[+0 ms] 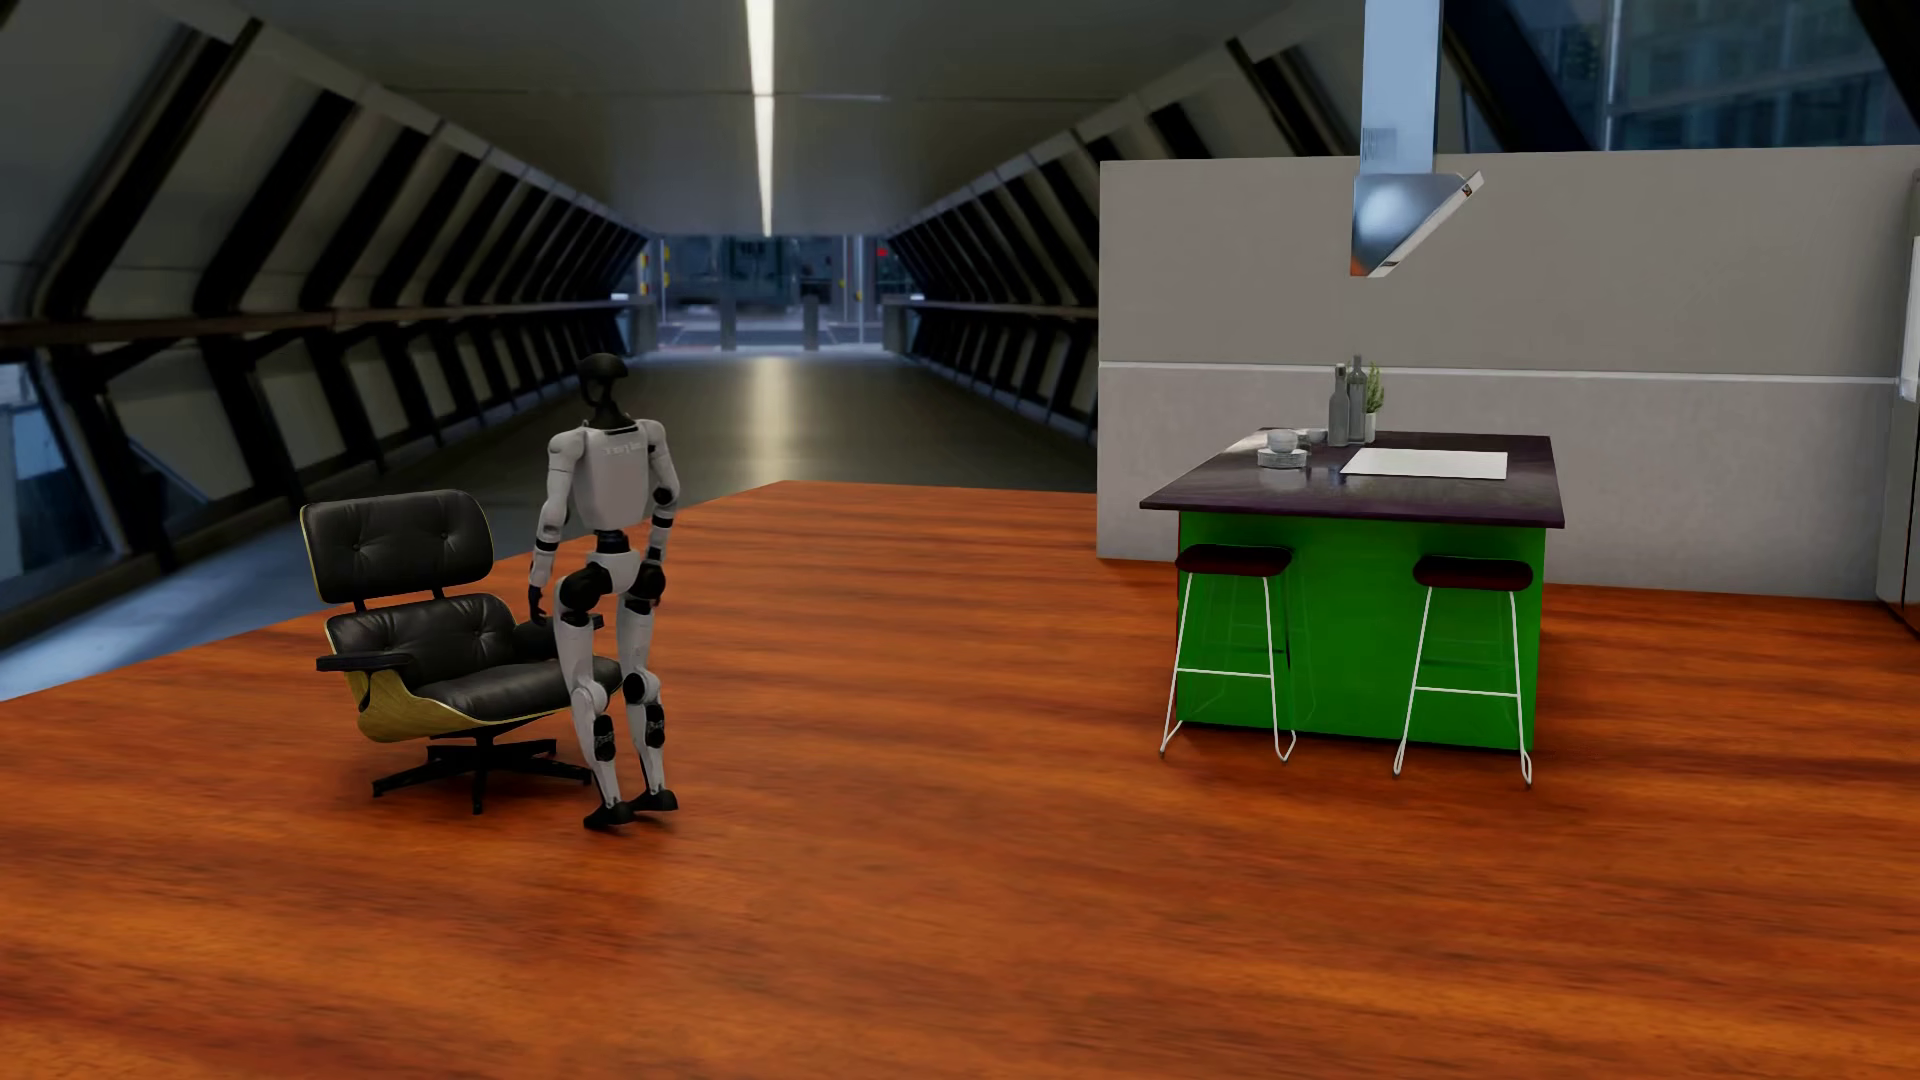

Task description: Stand still

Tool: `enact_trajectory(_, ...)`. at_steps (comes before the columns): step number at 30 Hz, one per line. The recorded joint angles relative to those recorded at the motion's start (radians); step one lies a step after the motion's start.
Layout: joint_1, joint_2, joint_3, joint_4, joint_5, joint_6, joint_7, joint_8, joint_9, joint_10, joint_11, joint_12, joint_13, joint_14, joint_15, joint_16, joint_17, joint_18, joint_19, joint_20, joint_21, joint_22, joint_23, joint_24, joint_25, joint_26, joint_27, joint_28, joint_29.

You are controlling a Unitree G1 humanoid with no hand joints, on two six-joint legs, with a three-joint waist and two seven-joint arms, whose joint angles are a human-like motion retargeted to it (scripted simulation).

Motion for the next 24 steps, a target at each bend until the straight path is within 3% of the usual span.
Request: enact_trajectory(24,0.01,0.006,0.018,-0.008,-0.003,0.001,0.0,0.0,-0.002,-0.021,-0.027,0.007,0.0,-0.018,0.02,0.001,0.008,0.0,0.0,-0.018,-0.011,0.011,0.005,0.0,0.0,0.0,0.0,0.0,0.0)
